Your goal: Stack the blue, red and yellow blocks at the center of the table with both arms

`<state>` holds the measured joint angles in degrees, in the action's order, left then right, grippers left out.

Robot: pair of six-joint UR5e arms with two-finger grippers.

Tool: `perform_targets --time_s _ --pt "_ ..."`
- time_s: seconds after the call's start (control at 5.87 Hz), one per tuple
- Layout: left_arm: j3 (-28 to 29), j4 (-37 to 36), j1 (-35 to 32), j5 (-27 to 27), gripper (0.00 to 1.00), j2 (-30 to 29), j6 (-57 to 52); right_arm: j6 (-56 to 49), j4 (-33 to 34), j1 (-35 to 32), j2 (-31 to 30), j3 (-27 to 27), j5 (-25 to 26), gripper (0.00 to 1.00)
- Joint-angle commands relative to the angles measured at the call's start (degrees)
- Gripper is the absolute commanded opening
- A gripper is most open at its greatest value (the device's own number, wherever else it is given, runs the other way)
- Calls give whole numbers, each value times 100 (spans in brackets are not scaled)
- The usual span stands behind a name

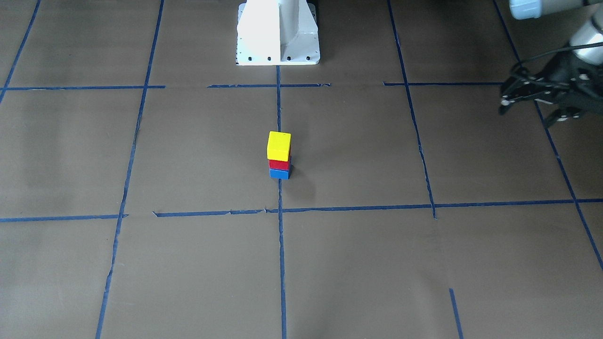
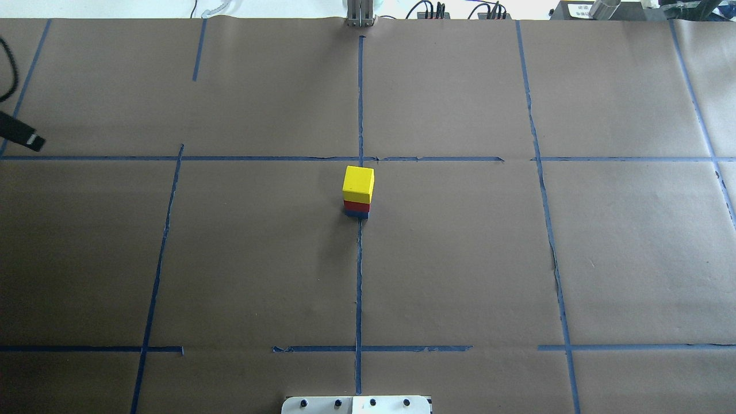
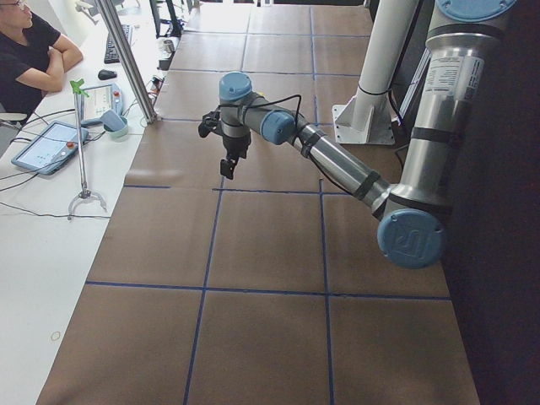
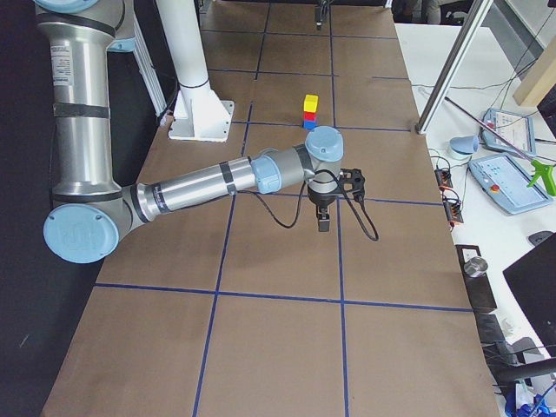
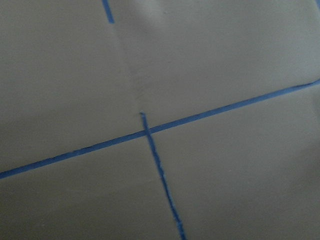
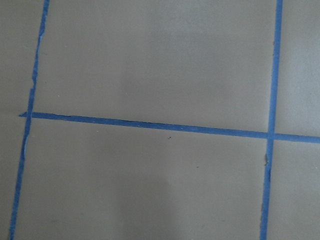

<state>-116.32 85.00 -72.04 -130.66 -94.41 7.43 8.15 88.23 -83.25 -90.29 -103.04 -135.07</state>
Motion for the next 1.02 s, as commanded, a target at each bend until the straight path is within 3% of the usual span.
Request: perform_targets --time_s 0.0,0.17,0.34,0.85 --pt "344 -262 -1035 -3 100 511 -1537 -733 10 -322 -171 223 -10 100" --pt "947 -421 -1614 -160 100 538 -2151 -945 1 -332 -355 249 -10 100" --pt "1484 -658 -2029 -745 100 564 -2732 -1016 -16 -367 -688 -55 -54 100" --pt "1989 -599 -2042 -935 100 881 -2668 -1113 -69 -359 -929 -217 -134 100"
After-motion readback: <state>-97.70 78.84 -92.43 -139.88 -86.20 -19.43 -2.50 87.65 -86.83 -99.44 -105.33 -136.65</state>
